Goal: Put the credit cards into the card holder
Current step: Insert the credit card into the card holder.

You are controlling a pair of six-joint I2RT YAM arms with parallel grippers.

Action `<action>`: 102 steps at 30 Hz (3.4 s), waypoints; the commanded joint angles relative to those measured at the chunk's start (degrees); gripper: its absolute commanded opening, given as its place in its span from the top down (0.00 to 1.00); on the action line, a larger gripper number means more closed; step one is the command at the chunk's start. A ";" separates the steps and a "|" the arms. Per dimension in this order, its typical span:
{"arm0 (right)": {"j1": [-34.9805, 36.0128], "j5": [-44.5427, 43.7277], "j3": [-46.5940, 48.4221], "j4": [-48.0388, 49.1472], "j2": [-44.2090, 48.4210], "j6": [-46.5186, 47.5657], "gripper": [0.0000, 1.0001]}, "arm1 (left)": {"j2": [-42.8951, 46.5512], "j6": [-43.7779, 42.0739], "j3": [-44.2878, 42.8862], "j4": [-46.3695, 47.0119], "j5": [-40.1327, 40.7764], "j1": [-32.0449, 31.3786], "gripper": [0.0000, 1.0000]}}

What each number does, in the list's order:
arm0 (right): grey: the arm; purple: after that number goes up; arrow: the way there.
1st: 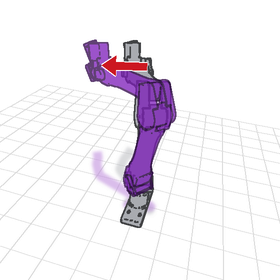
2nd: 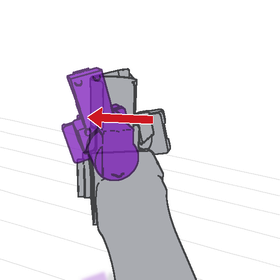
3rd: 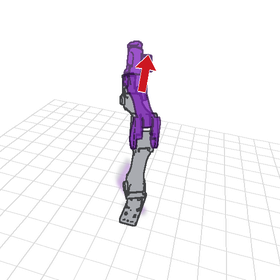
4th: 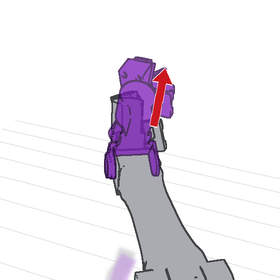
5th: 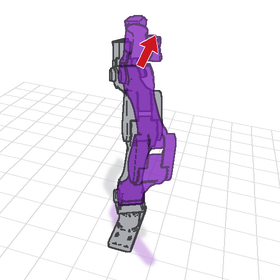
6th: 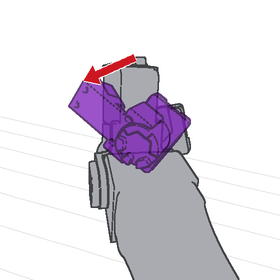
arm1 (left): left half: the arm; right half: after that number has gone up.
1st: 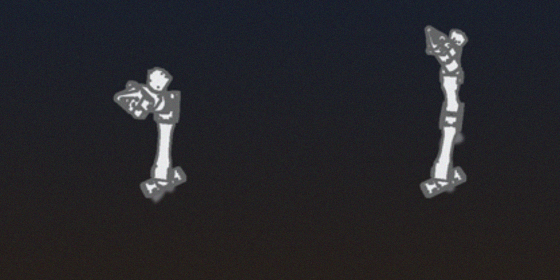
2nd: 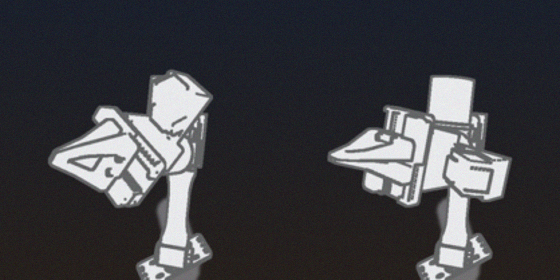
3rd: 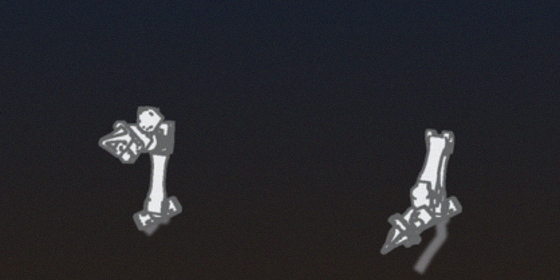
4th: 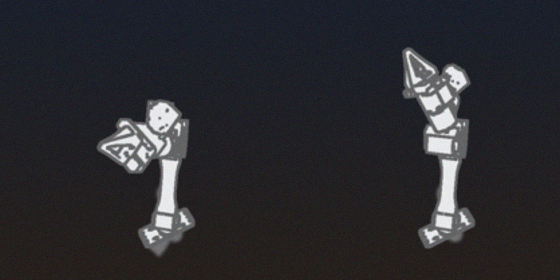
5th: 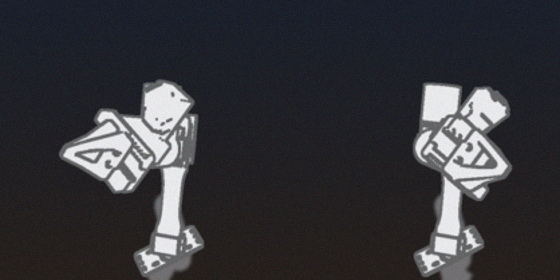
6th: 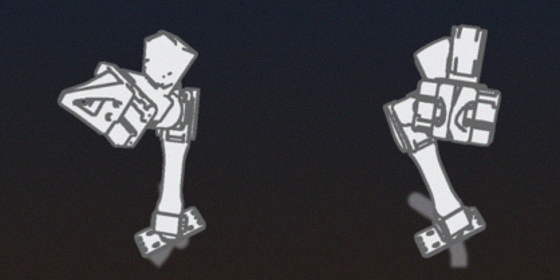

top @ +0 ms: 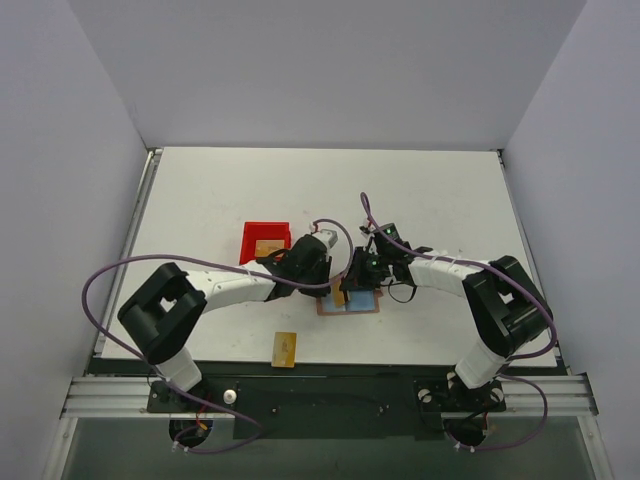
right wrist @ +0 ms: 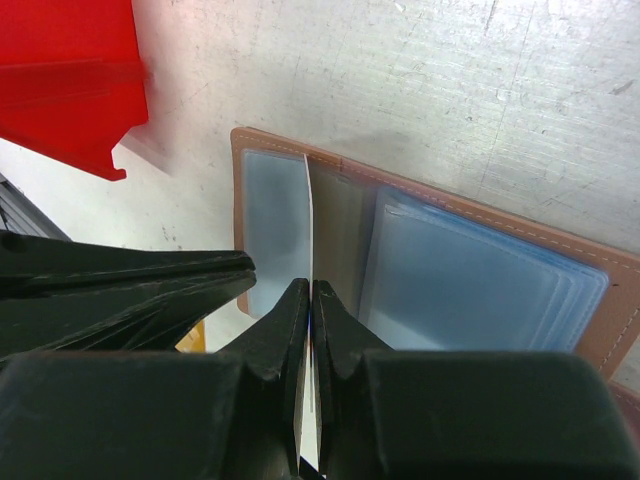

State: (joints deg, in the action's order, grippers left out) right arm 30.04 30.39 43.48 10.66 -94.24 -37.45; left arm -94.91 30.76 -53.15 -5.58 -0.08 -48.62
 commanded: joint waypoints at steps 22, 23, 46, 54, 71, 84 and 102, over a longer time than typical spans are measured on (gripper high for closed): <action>-4.90 2.92 -1.91 -2.22 6.17 1.41 1.00 | -3.61 0.44 2.61 1.81 1.04 1.42 1.00; -4.99 3.09 -2.35 -2.39 6.26 1.59 1.00 | -3.61 0.44 2.61 1.81 1.04 1.42 1.00; -5.52 5.82 -6.75 3.76 3.53 -1.57 1.00 | -3.44 0.44 2.43 1.37 0.87 1.42 1.00; -5.52 6.43 -7.36 5.78 1.86 -2.45 1.00 | -3.79 0.35 2.08 1.10 0.87 1.42 1.00; -5.52 11.00 -9.47 14.56 0.54 -5.35 1.00 | -4.31 0.26 1.90 1.10 0.78 1.42 1.00; -5.52 12.85 -10.88 17.56 0.63 -6.67 1.00 | -4.67 0.44 1.55 1.02 0.52 1.42 1.00; -5.52 6.00 -12.55 9.12 4.24 -3.07 1.00 | -4.93 0.35 1.99 1.01 0.43 1.42 1.00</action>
State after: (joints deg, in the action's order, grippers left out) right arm 24.25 39.11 31.51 24.97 -92.12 -43.27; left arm -97.65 31.07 -51.03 -3.57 0.03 -47.22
